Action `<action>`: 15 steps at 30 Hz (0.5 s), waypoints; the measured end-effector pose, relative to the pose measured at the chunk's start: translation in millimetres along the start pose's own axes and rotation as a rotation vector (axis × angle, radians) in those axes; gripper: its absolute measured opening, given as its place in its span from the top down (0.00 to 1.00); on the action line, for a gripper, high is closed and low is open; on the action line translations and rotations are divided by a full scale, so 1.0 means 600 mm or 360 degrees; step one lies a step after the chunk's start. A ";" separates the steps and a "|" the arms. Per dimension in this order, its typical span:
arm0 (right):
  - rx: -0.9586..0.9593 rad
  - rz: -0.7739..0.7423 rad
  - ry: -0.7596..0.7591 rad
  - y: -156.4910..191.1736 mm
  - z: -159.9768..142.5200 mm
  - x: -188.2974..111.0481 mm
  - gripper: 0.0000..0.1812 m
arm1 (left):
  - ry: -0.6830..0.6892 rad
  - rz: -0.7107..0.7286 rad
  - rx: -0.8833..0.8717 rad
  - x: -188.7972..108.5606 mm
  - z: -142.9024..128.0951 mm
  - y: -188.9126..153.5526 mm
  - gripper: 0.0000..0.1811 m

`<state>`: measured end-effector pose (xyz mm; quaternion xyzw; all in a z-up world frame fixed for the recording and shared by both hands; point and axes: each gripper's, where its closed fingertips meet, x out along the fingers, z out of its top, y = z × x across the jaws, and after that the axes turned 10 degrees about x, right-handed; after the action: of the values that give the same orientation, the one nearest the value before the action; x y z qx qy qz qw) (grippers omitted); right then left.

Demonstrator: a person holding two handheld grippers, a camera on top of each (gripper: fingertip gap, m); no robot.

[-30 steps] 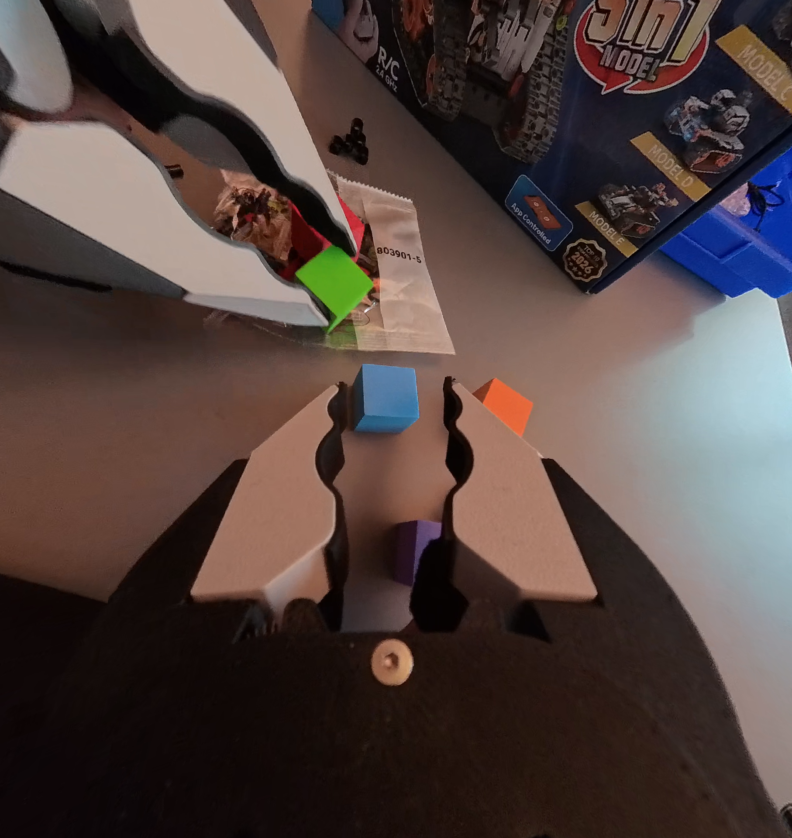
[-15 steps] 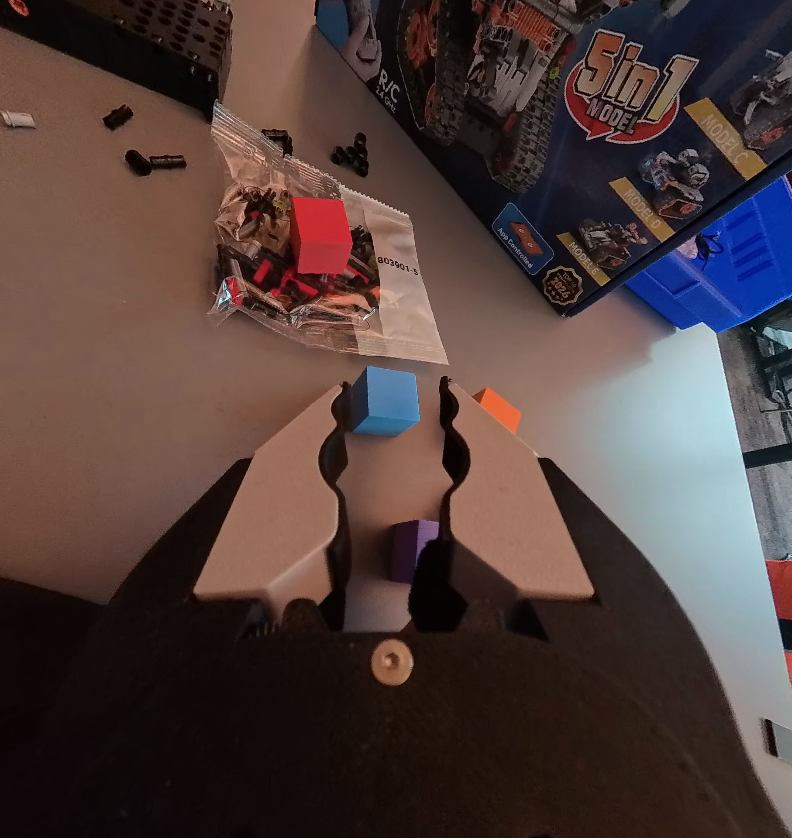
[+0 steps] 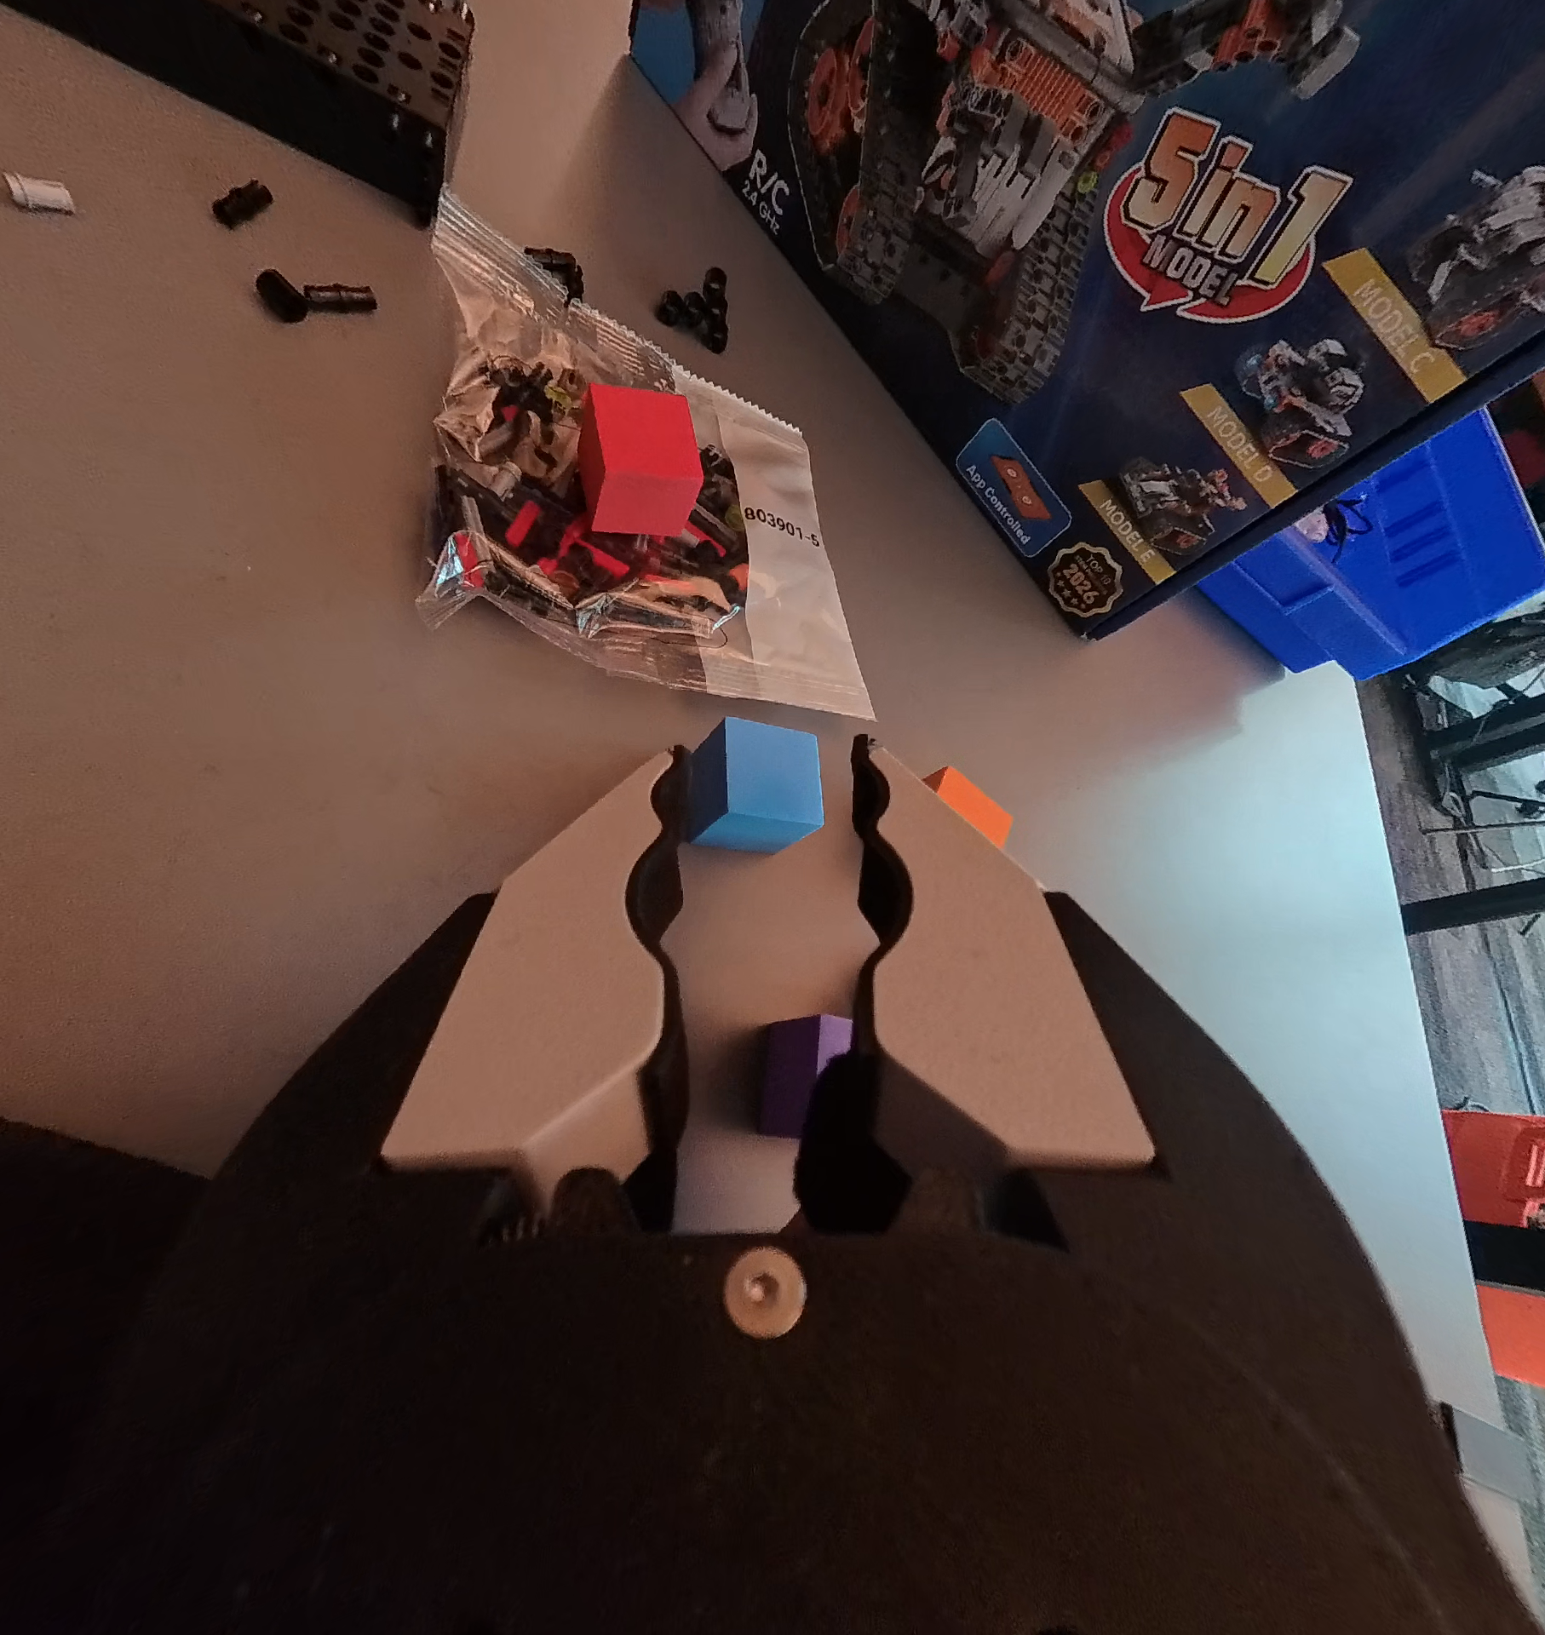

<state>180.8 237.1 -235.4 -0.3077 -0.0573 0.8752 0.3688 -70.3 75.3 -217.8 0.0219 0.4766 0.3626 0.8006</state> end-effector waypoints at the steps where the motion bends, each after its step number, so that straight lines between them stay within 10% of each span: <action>1: 0.0008 0.0004 -0.0011 0.000 0.001 -0.001 0.81 | 0.0018 0.0005 0.0002 -0.011 -0.006 -0.004 0.84; 12: -0.0043 -0.0001 -0.0014 0.004 0.001 -0.001 0.81 | 0.0268 0.0265 -0.0442 -0.178 -0.211 -0.028 0.84; 15: -0.0049 -0.0002 -0.0024 0.005 0.002 -0.003 0.81 | 0.0123 0.0222 -0.0511 -0.172 -0.196 -0.042 0.84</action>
<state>179.2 234.3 -234.4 -0.3065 -0.0736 0.8764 0.3641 -176.9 -41.9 -213.9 -0.0871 0.4405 0.4891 0.7478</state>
